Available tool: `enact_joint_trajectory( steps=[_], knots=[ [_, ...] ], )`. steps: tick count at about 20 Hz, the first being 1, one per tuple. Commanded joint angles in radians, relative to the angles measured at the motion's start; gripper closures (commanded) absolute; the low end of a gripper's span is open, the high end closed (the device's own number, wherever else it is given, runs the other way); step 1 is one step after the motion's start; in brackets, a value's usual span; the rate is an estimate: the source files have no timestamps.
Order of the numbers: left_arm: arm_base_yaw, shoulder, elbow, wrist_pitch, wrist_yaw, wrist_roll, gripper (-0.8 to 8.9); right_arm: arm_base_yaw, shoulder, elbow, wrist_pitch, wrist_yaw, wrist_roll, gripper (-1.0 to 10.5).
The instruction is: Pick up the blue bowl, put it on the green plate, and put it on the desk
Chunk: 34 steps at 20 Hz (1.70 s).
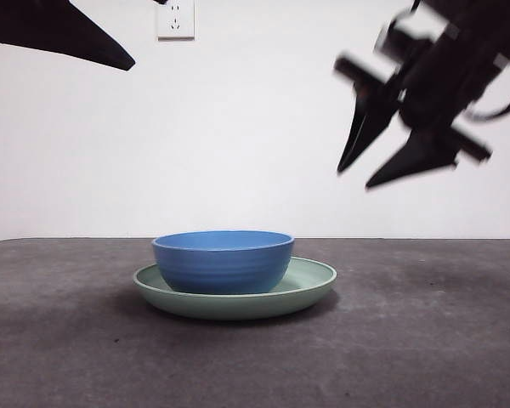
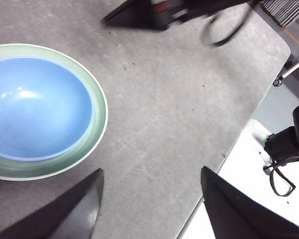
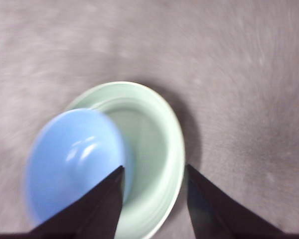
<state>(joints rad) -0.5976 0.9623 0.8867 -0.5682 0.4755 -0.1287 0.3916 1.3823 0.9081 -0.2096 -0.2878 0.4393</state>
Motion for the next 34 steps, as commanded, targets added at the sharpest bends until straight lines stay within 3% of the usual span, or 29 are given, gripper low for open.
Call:
enact_joint_trajectory(
  steps=[1, 6, 12, 25, 26, 28, 34],
  knots=[
    [-0.005, 0.01, 0.004, 0.007, 0.004, 0.012, 5.02, 0.006, -0.103, 0.019, -0.089, -0.01, -0.121, 7.5],
    [-0.005, 0.01, 0.004, 0.008, 0.004, 0.012, 5.02, 0.031, -0.324, 0.019, -0.364, -0.034, -0.277, 7.5],
    [-0.005, 0.01, 0.005, 0.008, 0.004, 0.012, 5.02, 0.088, -0.431, 0.019, -0.628, -0.081, -0.369, 7.5],
    [-0.005, 0.01, 0.004, 0.008, 0.004, 0.012, 5.17, 0.093, -0.431, 0.019, -0.635, -0.082, -0.37, 7.5],
    [-0.005, 0.01, 0.004, 0.007, 0.004, 0.012, 5.75, 0.093, -0.431, 0.019, -0.636, -0.082, -0.37, 7.7],
    [-0.005, 0.01, 0.004, 0.007, 0.004, 0.012, 8.19, 0.093, -0.431, 0.019, -0.636, -0.082, -0.379, 9.4],
    [-0.005, 0.01, 0.005, 0.011, 0.004, 0.012, 7.95, 0.093, -0.431, 0.019, -0.62, -0.079, -0.38, 9.4]
  ],
)
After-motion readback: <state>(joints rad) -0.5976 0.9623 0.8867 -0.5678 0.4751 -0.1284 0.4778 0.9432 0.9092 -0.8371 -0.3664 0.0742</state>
